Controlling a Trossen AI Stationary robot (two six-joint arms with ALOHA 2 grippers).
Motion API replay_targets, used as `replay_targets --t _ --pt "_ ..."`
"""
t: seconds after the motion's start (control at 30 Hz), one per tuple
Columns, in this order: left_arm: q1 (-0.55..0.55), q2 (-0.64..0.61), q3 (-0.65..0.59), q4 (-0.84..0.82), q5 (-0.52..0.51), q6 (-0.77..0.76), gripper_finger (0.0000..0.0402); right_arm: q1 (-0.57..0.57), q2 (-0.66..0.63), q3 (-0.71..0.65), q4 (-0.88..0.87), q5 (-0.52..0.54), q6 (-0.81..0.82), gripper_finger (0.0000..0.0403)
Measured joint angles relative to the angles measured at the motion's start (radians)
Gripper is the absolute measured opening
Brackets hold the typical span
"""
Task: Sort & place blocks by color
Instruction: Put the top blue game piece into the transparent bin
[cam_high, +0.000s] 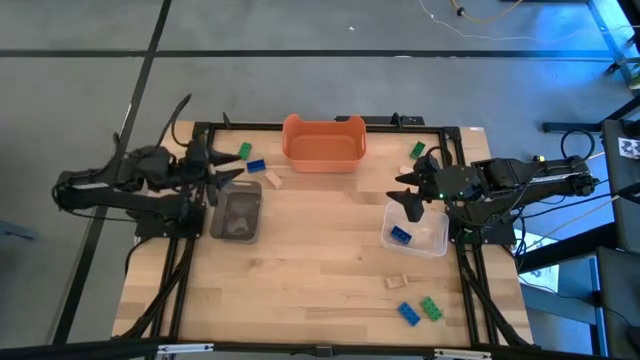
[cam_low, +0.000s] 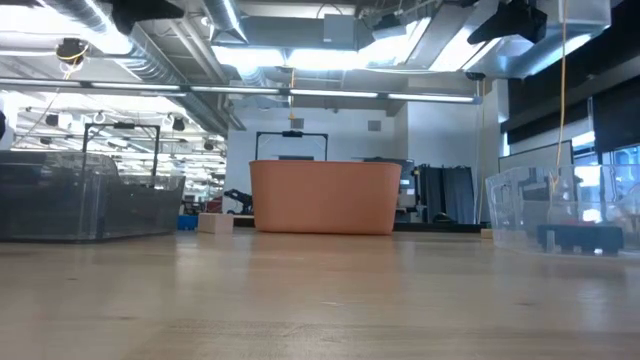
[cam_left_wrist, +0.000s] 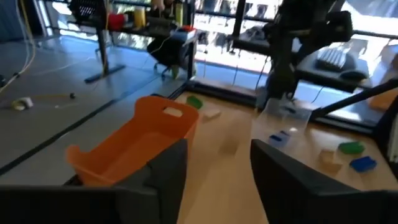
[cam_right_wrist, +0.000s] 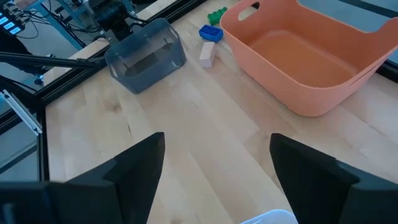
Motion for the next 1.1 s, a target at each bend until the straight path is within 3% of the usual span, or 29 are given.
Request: replay_targets --t 0.23,0.63,0.83,0.93,1.1 --pt "0.033 0.055 0.081 -0.084 0.012 -0.035 0.0227 0.000 0.000 0.000 0.000 -0.001 0.005 0.0292" --pt "0.032 0.054 0.081 -0.093 0.033 -0.071 0.0227 0.000 0.000 0.000 0.003 -0.018 0.006 0.0292" --pt "0.049 0.119 0.082 -0.110 -0.052 -0.195 0.0226 0.000 0.000 0.000 0.026 -0.018 0.006 0.0292" --pt "0.139 0.228 0.109 -0.214 -0.038 -0.233 0.0226 0.000 0.000 0.000 0.038 -0.018 0.006 0.0292" --pt "0.378 0.423 0.145 -0.381 0.153 -0.191 0.0226 0.000 0.000 0.000 0.038 -0.018 0.011 0.0292"
